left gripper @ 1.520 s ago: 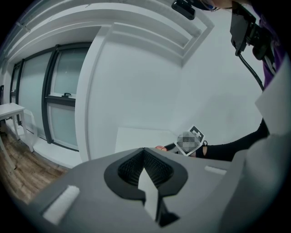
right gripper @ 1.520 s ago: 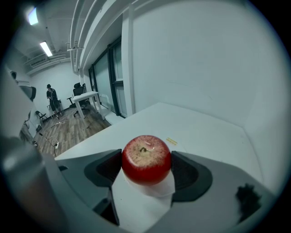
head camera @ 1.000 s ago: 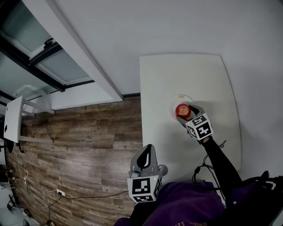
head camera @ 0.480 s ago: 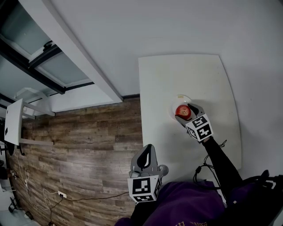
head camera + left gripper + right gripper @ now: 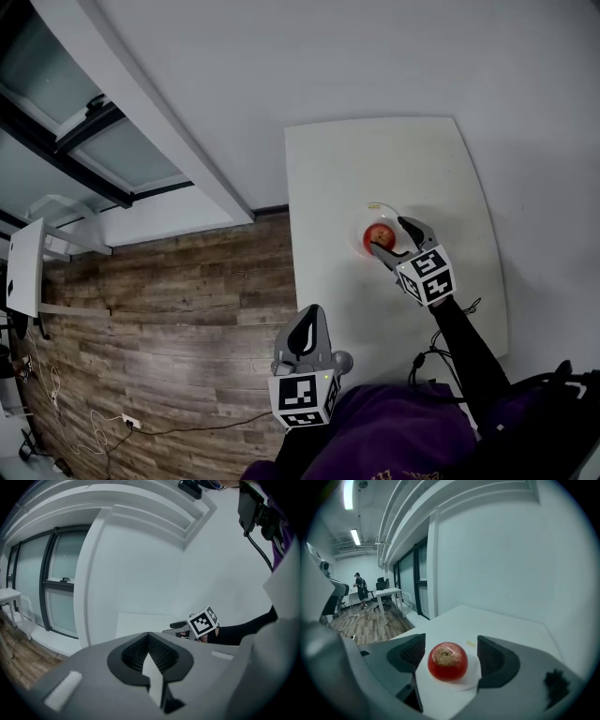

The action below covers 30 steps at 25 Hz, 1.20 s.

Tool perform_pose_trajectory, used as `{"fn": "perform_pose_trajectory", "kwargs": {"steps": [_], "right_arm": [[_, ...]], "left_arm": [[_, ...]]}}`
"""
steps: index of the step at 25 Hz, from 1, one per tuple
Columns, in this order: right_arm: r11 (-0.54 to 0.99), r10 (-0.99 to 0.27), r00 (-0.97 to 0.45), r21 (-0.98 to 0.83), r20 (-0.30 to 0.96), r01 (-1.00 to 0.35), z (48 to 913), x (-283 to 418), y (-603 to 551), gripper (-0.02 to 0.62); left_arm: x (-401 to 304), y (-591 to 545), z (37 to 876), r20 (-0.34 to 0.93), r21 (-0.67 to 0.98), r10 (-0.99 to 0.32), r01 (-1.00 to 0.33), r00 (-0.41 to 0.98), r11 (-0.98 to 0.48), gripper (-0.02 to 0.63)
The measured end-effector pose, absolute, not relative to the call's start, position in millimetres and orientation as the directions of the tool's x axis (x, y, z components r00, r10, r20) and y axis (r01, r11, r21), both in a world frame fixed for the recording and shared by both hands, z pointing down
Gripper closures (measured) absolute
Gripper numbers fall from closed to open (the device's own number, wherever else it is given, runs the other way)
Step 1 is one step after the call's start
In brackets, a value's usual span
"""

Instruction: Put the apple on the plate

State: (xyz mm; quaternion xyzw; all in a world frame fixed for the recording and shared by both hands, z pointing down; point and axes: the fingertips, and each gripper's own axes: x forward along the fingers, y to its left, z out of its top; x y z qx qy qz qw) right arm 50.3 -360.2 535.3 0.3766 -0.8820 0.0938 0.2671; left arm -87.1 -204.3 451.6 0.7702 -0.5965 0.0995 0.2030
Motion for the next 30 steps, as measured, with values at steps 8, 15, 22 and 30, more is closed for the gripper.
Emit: {"fn": "perform_pose_trajectory", "kwargs": {"steps": [8,15,22,30], "right_arm": [[0.632,-0.694,-0.556,0.017,0.458,-0.774,496.1,64.6,-336.1,0.259],[0.629,-0.701,-0.577,-0.019,0.419,-0.777,468.1,67.8,-289.6,0.262],[0.577,-0.769,-0.536,0.016,0.347,-0.817,436.9,78.5,-262.6,0.527],[0.563,-0.795,-0.523,0.053,0.309,-0.825,410.2,83.8,-243.2,0.58]], "left_arm": [[-80.0,-204.1,444.8,0.376,0.199,-0.88,-0.952,0.292,-0.231,0.6],[-64.6,-199.3,436.7,0.346,0.206,-0.879,-0.941,0.328,-0.271,0.6],[-52.2,-190.7,428.3,0.318,0.208,-0.876,-0.929,0.361,-0.307,0.6],[-40.1,-178.8,419.3,0.292,0.213,-0.874,-0.918,0.387,-0.336,0.6]]}}
